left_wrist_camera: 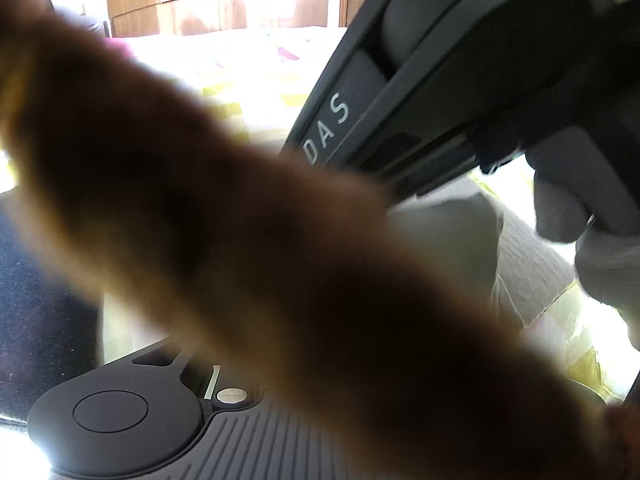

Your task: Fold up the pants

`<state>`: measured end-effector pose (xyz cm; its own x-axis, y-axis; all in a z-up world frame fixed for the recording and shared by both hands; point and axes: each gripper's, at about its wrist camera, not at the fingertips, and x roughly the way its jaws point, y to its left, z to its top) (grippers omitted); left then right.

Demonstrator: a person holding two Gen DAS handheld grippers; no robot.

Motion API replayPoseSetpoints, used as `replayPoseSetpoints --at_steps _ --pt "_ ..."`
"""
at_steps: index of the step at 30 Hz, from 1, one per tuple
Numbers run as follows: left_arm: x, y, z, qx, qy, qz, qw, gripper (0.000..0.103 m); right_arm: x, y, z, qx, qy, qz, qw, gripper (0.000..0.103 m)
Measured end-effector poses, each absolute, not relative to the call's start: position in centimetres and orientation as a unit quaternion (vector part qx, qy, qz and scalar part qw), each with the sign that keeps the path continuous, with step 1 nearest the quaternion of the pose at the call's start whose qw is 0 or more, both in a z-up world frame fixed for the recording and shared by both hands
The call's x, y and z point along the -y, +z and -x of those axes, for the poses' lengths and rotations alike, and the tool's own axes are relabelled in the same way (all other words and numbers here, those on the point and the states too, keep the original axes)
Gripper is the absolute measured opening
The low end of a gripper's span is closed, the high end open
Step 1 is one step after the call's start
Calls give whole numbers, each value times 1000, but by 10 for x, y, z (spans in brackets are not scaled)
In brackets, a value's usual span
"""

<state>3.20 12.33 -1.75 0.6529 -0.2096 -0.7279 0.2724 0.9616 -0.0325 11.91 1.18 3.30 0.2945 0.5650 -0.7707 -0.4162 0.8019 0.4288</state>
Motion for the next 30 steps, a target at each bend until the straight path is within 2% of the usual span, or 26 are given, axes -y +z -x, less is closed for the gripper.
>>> replayPoseSetpoints --at_steps 8,14,19,22,23,24,25,26,28,30 --pt "-151 -13 -8 -398 -114 5 910 31 6 51 -122 -484 320 -105 808 30" --pt "-178 4 15 -403 -88 31 911 32 1 53 -137 -479 305 -73 820 32" --pt "-169 24 15 -373 -121 56 918 42 -23 51 -141 -477 312 -24 821 42" --pt "-153 20 6 -366 -138 38 920 43 -40 42 -141 -467 294 25 833 40" --pt "-146 15 1 -367 -135 27 920 43 -43 39 -142 -464 285 41 838 35" --pt "-143 10 -4 -373 -132 24 918 39 -43 37 -144 -465 278 46 839 26" --pt "-141 6 -8 -378 -132 28 916 36 -39 36 -147 -468 278 37 838 23" --pt "-141 3 -11 -382 -131 33 914 36 -35 38 -149 -468 279 28 838 22" --pt "-141 0 -13 -386 -130 41 912 25 -28 47 -147 -457 282 21 843 21" --pt "-144 2 -9 -376 -131 50 916 21 -23 61 -141 -440 289 15 850 21"
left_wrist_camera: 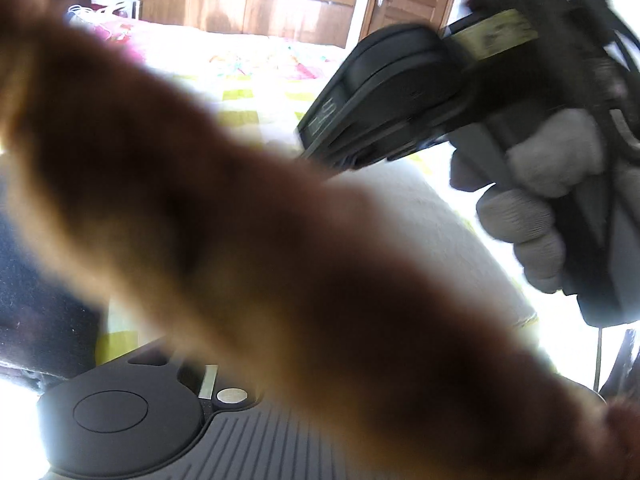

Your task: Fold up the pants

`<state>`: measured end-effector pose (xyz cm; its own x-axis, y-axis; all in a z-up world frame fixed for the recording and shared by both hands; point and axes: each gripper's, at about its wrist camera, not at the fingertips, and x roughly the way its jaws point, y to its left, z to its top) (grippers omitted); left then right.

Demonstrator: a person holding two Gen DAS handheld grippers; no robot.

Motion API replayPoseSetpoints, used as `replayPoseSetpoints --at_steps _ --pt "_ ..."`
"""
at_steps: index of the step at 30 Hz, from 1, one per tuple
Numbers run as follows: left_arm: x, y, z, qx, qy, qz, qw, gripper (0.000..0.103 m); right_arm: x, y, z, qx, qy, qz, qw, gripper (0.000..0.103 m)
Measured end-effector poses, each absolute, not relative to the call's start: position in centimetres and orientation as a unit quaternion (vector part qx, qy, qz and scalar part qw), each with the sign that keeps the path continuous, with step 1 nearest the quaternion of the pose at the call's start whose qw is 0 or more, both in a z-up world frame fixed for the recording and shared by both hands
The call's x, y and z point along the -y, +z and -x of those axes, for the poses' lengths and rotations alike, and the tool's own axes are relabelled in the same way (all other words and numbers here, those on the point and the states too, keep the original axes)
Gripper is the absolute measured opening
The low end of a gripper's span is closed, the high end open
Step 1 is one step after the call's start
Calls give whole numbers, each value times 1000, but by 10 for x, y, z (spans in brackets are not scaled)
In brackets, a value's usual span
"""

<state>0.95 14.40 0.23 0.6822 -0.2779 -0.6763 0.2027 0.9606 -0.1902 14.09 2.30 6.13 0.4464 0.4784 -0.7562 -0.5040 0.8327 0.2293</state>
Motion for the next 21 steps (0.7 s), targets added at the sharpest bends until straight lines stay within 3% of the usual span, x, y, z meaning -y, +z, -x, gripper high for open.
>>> replayPoseSetpoints --at_steps 4,13,21 --pt "-150 8 -3 -364 -123 60 921 19 -36 77 -131 -409 315 24 856 21" --pt "-169 -17 -6 -414 -83 97 901 20 -89 5 -141 -451 349 61 819 27" --pt "-161 -13 -2 -419 -73 73 902 26 -75 20 -125 -446 399 30 801 27"
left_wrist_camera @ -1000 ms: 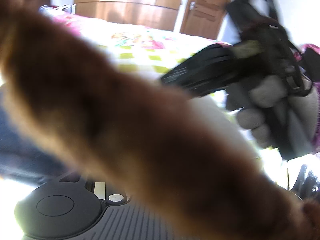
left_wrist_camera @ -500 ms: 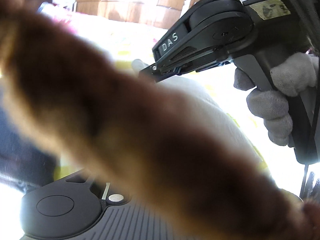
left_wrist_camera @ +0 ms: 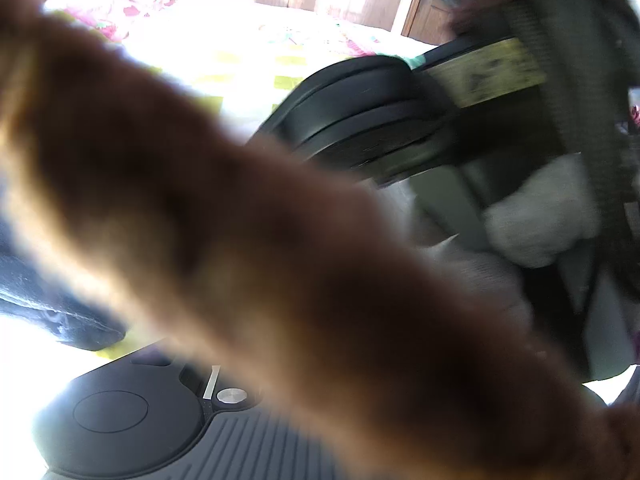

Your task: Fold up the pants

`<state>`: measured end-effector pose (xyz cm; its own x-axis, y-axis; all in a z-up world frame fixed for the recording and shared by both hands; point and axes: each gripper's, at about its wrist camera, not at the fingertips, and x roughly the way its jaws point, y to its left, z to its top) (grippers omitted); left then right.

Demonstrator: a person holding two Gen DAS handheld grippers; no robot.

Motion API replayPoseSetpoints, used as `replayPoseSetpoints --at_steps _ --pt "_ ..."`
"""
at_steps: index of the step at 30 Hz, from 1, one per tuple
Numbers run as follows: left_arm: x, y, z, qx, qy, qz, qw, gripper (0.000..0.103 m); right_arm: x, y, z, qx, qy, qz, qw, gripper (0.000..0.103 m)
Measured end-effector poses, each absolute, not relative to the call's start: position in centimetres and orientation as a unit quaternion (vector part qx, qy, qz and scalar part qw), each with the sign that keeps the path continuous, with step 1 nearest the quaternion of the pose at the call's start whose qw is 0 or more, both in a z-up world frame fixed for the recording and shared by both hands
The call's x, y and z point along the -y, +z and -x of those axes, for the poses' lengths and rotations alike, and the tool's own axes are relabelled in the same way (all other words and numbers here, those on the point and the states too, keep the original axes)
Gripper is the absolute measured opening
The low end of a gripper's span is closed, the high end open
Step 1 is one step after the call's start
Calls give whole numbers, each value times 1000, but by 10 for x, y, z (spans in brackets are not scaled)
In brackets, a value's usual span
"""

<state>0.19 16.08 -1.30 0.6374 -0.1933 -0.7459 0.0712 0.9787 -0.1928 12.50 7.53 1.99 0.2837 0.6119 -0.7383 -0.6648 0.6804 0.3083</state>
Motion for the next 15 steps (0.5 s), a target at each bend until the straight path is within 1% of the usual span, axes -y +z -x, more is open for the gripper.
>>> replayPoseSetpoints --at_steps 3,5,7,9,12,14,15 --pt "-157 -4 4 -415 -68 58 905 26 -37 46 -122 -423 395 -8 815 28" --pt "-157 5 9 -408 -61 50 910 26 -2 56 -119 -414 377 -33 828 31" --pt "-158 16 14 -399 -51 43 914 25 42 60 -117 -406 347 -55 844 39" --pt "-156 26 14 -387 -45 32 920 25 78 56 -114 -408 309 -60 857 41" --pt "-143 37 7 -372 -47 15 927 25 118 39 -115 -430 264 -91 858 42" --pt "-134 35 -2 -376 -56 10 925 25 132 25 -118 -444 255 -115 852 43" --pt "-131 31 -6 -381 -60 10 923 25 138 18 -120 -449 252 -126 848 45"
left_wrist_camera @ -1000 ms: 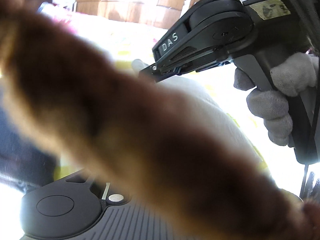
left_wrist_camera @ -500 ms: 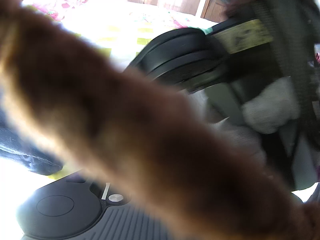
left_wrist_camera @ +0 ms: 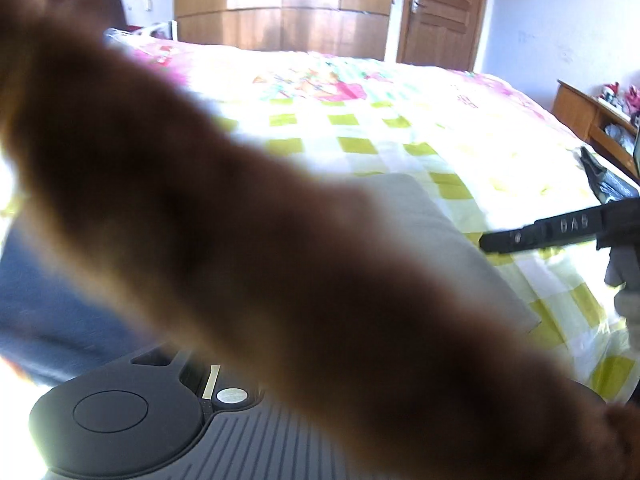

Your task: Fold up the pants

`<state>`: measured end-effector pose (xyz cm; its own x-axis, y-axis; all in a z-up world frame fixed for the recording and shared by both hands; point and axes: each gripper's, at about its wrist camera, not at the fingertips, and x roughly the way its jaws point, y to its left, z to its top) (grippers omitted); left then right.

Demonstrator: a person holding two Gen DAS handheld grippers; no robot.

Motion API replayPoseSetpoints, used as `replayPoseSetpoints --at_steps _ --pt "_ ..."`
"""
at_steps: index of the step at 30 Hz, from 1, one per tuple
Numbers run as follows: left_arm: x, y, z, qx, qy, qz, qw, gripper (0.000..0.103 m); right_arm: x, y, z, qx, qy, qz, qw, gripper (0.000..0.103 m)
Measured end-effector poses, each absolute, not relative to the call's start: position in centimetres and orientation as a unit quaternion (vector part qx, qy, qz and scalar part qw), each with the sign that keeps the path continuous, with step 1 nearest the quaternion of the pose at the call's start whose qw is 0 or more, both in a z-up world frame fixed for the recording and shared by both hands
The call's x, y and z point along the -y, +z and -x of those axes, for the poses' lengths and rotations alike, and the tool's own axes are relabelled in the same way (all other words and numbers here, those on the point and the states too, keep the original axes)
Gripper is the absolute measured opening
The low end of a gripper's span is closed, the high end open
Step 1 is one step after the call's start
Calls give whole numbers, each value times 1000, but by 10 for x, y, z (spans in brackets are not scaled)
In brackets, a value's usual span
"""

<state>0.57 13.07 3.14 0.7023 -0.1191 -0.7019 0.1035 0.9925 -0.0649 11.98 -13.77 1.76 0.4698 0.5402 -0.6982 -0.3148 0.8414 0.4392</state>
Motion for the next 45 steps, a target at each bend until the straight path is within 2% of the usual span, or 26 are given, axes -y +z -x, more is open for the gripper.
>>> replayPoseSetpoints --at_steps 5,11,13,21,23,24,25,27,35,39,45 --pt "-121 -4 -27 -449 -49 -21 892 25 147 -9 -124 -480 283 -178 811 48" --pt "-131 9 -31 -429 -48 -6 902 28 144 -12 -137 -461 296 -175 818 51" --pt "-139 10 -39 -422 -37 13 906 37 138 -15 -148 -461 298 -170 818 53" --pt "-145 -16 -57 -444 -31 48 894 39 122 -24 -161 -451 328 -162 814 60" --pt "-145 -17 -58 -446 -33 52 893 38 125 -26 -159 -453 326 -168 813 49" --pt "-143 -17 -59 -448 -35 51 892 35 127 -27 -159 -457 323 -168 812 37" --pt "-140 -16 -60 -448 -39 47 892 32 130 -26 -159 -459 321 -172 810 32" --pt "-128 -13 -64 -448 -50 28 892 32 138 -23 -158 -461 319 -178 809 30" --pt "-55 -10 -118 -419 -139 -14 897 32 213 -9 -174 -442 206 -182 854 29" --pt "-17 -12 -147 -412 -169 -51 894 34 240 2 -189 -441 154 -157 870 37" --pt "-23 10 -131 -388 -157 -64 906 37 245 28 -173 -363 138 -107 915 37"
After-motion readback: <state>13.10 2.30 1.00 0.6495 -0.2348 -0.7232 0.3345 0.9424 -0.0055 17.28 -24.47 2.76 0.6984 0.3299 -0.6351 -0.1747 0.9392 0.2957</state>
